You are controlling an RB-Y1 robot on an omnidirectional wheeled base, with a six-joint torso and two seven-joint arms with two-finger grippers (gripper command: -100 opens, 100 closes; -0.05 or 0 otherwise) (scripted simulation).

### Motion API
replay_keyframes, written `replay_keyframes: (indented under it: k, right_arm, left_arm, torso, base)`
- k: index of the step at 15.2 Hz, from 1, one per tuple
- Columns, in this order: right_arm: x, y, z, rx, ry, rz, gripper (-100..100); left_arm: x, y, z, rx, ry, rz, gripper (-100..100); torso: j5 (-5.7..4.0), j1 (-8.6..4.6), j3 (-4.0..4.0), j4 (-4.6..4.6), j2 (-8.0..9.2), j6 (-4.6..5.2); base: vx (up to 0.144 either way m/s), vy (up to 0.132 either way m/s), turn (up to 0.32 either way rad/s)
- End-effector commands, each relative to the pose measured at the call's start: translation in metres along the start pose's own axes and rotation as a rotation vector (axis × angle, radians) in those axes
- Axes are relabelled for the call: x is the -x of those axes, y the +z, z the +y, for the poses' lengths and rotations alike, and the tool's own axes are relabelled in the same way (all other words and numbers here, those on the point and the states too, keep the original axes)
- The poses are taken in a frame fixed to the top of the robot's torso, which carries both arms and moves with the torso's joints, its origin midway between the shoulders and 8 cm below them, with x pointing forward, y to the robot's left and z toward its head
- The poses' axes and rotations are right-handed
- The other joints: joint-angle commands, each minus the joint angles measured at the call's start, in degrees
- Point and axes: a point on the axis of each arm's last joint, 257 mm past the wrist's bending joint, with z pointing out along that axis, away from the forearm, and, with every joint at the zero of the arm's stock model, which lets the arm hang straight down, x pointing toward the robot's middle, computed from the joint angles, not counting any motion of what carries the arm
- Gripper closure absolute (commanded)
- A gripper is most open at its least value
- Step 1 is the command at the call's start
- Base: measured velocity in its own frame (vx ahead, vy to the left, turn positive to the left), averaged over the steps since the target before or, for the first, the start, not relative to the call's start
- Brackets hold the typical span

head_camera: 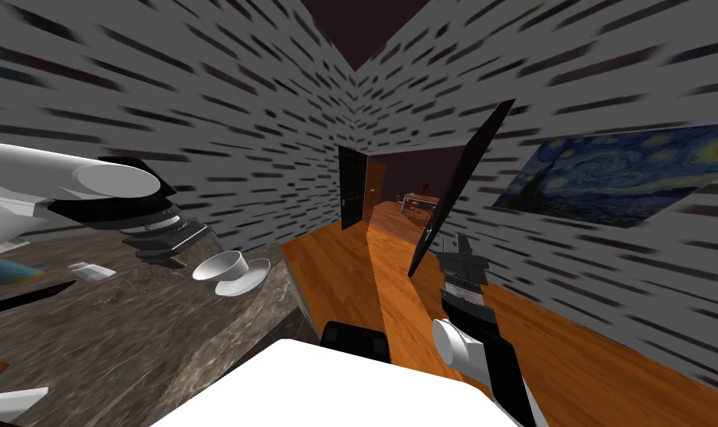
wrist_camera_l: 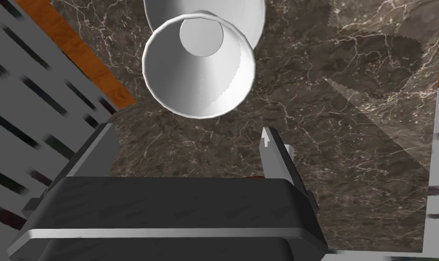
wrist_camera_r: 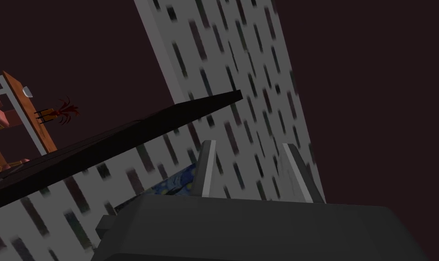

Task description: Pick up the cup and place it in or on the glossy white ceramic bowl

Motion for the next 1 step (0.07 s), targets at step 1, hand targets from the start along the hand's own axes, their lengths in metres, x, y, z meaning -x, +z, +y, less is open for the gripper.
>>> replay_keyframes:
  k: [1]
  right_arm:
    - [0.0000, 0.0000, 0.0000, 0.000, 0.000, 0.000, 0]
  left_arm:
    - [0.0000, 0.0000, 0.0000, 0.000, 0.000, 0.000, -100]
  torso:
    - [0.00, 0.00, 0.00, 0.00, 0.00, 0.00]
  base:
    - [0.000, 0.000, 0.000]
